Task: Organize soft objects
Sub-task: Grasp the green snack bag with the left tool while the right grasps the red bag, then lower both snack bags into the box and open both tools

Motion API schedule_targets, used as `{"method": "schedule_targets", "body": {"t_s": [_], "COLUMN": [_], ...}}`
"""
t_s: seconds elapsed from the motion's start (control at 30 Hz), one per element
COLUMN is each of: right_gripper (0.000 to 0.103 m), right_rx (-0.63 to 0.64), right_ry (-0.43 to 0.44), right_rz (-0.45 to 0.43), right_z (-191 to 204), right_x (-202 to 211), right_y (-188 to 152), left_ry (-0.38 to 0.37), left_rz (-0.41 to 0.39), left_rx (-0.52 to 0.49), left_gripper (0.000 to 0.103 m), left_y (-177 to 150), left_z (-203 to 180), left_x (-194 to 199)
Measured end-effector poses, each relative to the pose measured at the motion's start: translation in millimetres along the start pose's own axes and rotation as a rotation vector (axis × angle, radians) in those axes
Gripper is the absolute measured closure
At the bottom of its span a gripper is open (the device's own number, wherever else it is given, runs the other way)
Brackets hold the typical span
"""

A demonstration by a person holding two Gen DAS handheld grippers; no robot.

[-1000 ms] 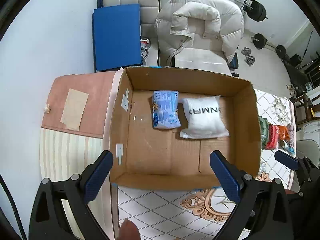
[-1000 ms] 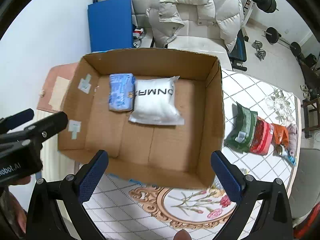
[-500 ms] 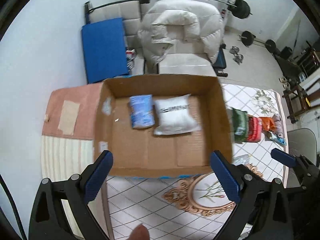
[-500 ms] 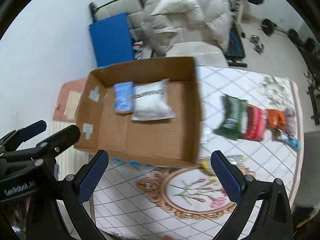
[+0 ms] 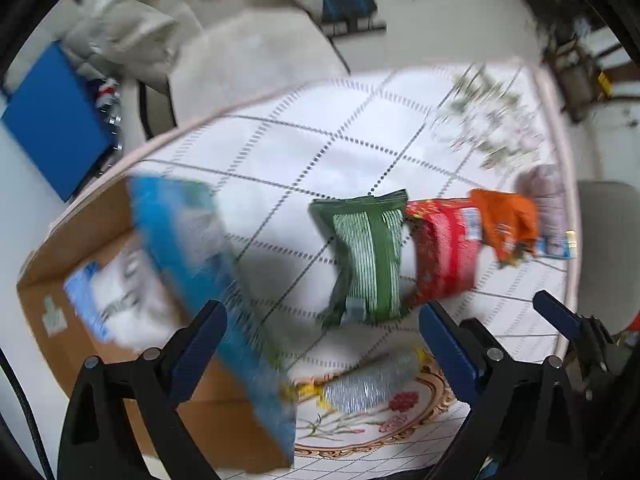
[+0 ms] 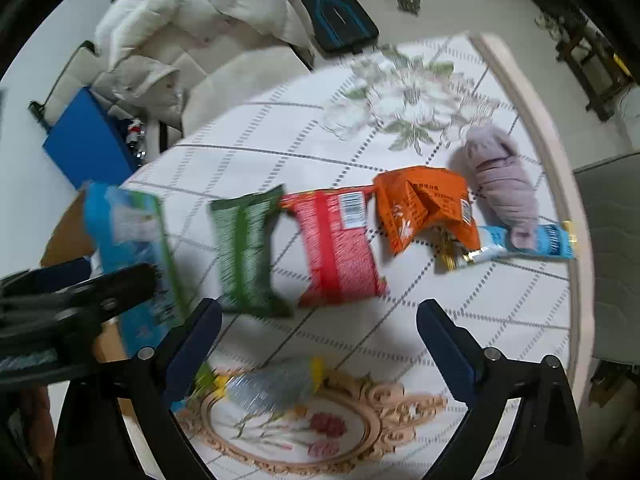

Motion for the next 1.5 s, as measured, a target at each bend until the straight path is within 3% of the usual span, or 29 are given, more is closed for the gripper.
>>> {"method": "schedule_targets", "body": {"t_s": [0.13, 0.4, 0.47, 0.5, 0.53, 0.63, 0.73, 0.83, 1.03, 1.13, 1.27, 1.37, 1.5], "right_gripper": [0.017, 0.018, 0.019, 0.025, 0.029, 0.046, 0.05, 0.052, 0.053, 0.053, 0.053, 0.053, 0.053], "right_rx": [0.008, 0.019, 0.022, 0.02, 0.016, 0.043, 0.061, 0.056, 0.086, 0.128, 0.203, 0.254, 0.31], "right_ry": [-0.022, -0.057, -0.059, -0.059, -0.061, -0.099, -0.129, -0.133, -0.064, -0.019, 0.071, 0.154, 0.212], "right_rz": [0.067, 0.151, 0.169, 0.176, 0.192, 0.185, 0.18, 0.159, 0.058, -0.001, -0.045, -0.012, 0.069], "right_z": [-9, -23, -23, -24, -25, -25, -29, -36, -21, 5, 72, 129, 210], "right_x": [-40, -87, -96, -100, -104, -103, -100, -87, -14, 29, 67, 70, 33], "right_y": [10, 15, 14, 12, 10, 9, 0, -12, -33, -41, -61, -90, -124], "left_ry": [0.034, 0.058, 0.059, 0.049, 0.04, 0.046, 0.069, 0.038, -0.068, -0.091, -0.039, 0.025, 0.072], "left_rz": [0.105, 0.215, 0.233, 0.248, 0.261, 0.235, 0.203, 0.163, -0.015, -0.123, -0.213, -0.195, -0.095], "left_rx": [-0.022, -0.068, -0.06, -0.05, -0.042, -0.04, -0.04, -0.034, -0.033, -0.014, 0.042, 0.101, 0.214], "left_gripper": [0.005, 0.005, 0.023, 0.043, 0.053, 0.067, 0.069, 0.069, 0.069, 0.069, 0.069, 0.069, 0.069], "left_y": [17, 22, 21, 19, 16, 14, 10, 4, -27, -40, -87, -115, -151], "left_z": [-10, -27, -28, -27, -27, -27, -26, -30, -23, 10, 84, 149, 230], "left_x": [-43, -90, -98, -102, -105, -102, -95, -77, 10, 74, 118, 117, 82]}}
Point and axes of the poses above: each gripper's, at about its wrist camera, not at the fingertips, and x roughly against the way its jaws point, z to its left, y to its top, the point moved 8 cm from there along -x, roughly the way its jaws point, and after that the axes turned 3 degrees about z, right-handed, at the moved point
